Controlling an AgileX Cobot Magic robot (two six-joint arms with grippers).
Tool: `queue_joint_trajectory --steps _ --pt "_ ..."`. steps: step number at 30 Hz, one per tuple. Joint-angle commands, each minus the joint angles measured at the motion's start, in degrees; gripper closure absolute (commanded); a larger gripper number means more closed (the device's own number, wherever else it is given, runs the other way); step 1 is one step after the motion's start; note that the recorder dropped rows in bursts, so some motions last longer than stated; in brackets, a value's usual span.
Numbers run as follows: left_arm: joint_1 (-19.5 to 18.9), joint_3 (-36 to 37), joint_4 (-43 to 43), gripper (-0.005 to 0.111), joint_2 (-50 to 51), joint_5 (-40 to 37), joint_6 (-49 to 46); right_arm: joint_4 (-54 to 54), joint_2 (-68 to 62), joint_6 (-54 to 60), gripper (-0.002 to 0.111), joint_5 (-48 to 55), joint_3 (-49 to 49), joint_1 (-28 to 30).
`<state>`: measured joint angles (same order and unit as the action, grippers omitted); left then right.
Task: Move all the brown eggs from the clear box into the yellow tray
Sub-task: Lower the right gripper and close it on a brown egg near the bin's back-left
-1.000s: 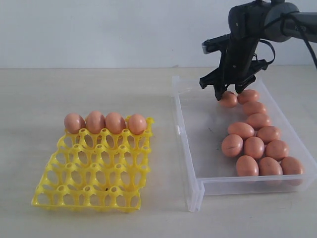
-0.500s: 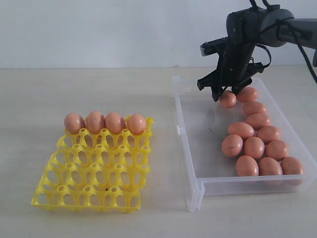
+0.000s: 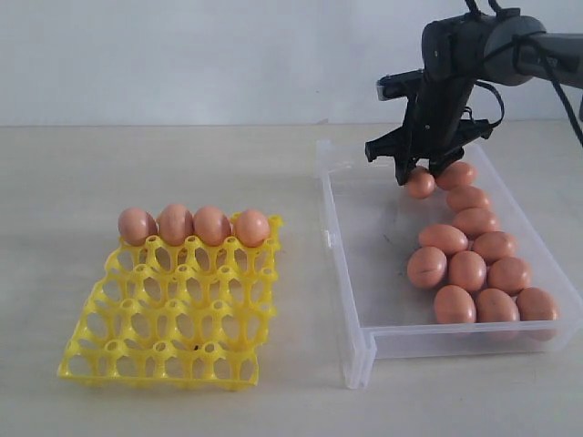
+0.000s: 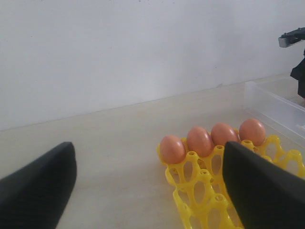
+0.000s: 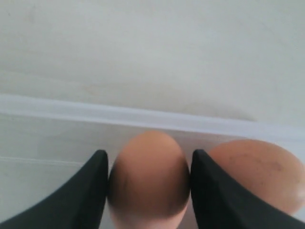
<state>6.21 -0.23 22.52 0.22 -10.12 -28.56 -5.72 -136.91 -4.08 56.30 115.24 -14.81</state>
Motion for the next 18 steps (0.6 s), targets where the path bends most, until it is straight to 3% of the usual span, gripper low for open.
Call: queue_joint_trajectory --steps 1,4,6,7,12,18 --pt "0.37 0.23 0.38 0.029 -0.22 0.03 0.45 0.02 0.25 -1.23 0.076 1.86 0.33 0.45" --pt "0.37 0.23 0.38 0.029 -0.22 0.03 0.45 0.28 0.25 0.57 0.081 2.33 0.33 0.45" --pt "0.37 0.23 0.38 0.029 -0.22 0.03 0.45 0.54 0.25 3.67 0.103 1.09 0.33 0.45" --pt "0.37 0.23 0.38 0.029 -0.22 0.03 0.45 0.83 0.25 4.08 0.108 0.10 0.33 0.45" --pt "0.37 0.23 0.38 0.029 -0.22 0.03 0.45 8.59 0.90 8.40 0.108 -10.82 -3.55 0.45" --pt "0.37 0.23 0.38 0.029 -0.22 0.03 0.45 21.83 4.23 22.42 0.108 -33.44 -20.37 0.33"
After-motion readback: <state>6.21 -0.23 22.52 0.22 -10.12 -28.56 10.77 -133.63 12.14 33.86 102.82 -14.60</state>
